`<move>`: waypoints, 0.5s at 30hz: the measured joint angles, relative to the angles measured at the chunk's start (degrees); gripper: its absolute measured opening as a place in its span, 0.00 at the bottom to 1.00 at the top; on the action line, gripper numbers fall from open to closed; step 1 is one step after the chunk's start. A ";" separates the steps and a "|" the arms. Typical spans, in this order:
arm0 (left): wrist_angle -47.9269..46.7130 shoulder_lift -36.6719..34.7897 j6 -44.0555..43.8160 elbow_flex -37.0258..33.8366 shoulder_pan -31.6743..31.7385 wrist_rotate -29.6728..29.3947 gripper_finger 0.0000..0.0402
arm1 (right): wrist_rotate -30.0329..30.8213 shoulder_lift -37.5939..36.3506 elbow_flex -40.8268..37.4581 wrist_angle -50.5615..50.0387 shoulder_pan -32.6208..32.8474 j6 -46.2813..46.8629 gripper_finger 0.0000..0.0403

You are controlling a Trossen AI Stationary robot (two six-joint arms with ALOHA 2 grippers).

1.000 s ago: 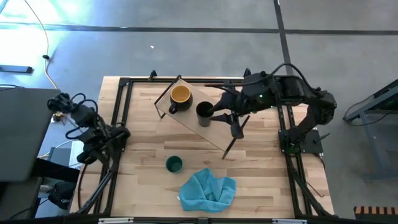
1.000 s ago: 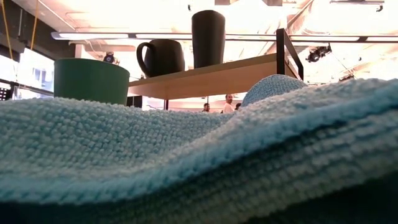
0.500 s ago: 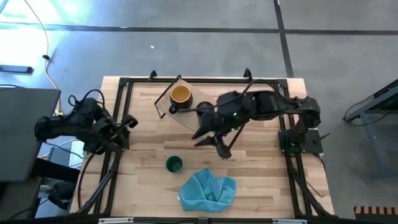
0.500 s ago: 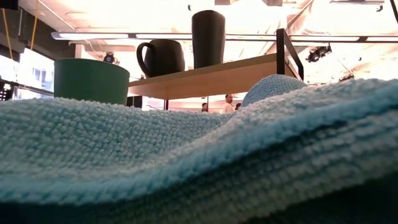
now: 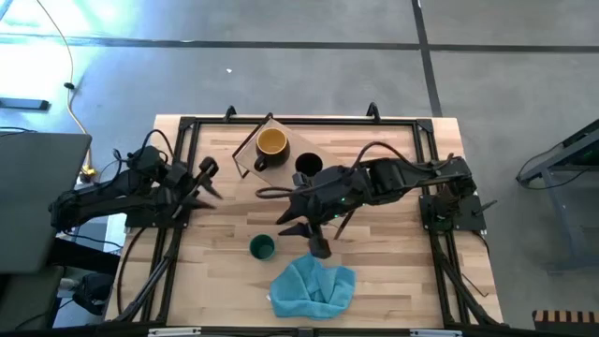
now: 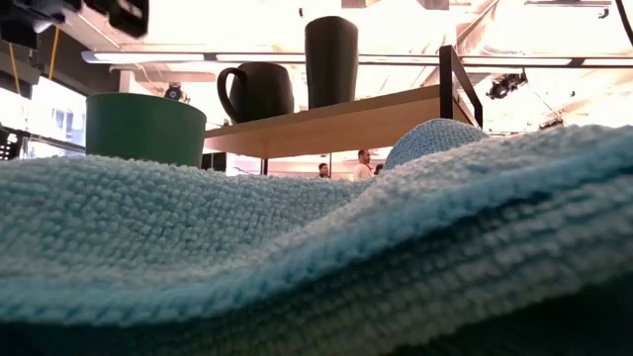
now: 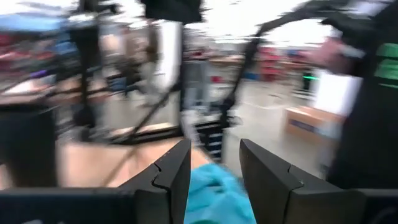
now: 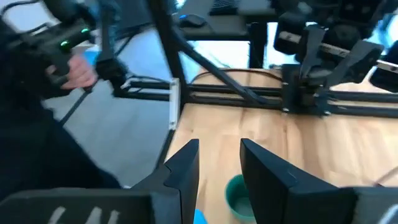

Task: Stack small to large cups/mugs on shelf
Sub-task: Put the green cup on the shelf

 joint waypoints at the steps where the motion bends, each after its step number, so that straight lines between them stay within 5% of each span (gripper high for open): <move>1: -0.14 -0.08 -0.36 -0.25 0.32 -2.23 0.31 | 1.18 0.25 0.00 0.15 0.14 0.70 0.27; 8: -0.15 -3.08 -2.50 -2.94 0.65 -13.15 0.31 | 9.84 1.93 0.00 -0.48 2.94 4.76 0.27; 15: -0.21 -9.65 -4.61 -5.77 0.65 -14.39 0.31 | 15.40 5.19 0.00 -0.39 4.12 9.51 0.27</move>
